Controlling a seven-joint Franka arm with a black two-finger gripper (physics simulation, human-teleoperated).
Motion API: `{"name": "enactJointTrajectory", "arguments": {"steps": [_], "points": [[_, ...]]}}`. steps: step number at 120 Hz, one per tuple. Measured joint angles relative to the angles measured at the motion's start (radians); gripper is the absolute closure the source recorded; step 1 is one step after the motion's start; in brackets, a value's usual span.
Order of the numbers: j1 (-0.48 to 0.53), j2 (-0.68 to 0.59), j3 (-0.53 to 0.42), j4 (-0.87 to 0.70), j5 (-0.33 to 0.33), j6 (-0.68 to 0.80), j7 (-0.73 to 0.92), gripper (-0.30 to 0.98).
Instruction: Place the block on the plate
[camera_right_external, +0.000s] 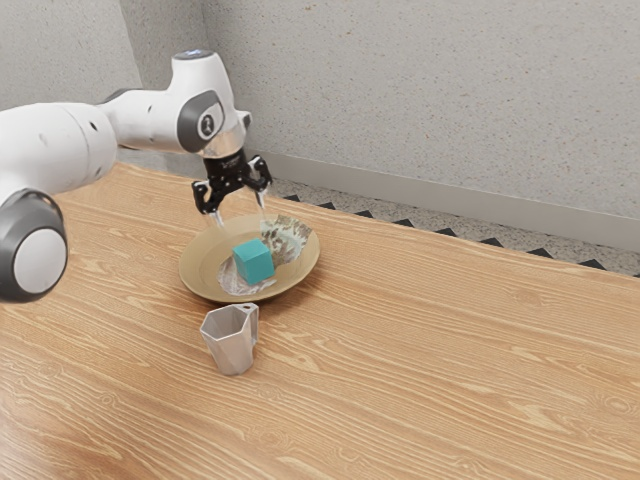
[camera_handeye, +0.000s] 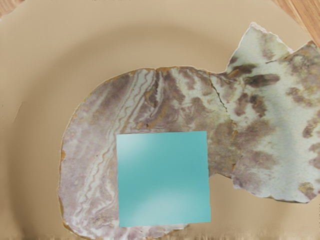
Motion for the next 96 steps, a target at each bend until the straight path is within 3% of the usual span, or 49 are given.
{"name": "enactJointTrajectory", "arguments": {"steps": [32,96], "points": [[-0.002,-0.192,0.004,-0.071,0.033,-0.179,0.112,0.0],[-0.001,-0.565,-0.017,-0.219,0.07,-0.425,0.563,0.0]]}}
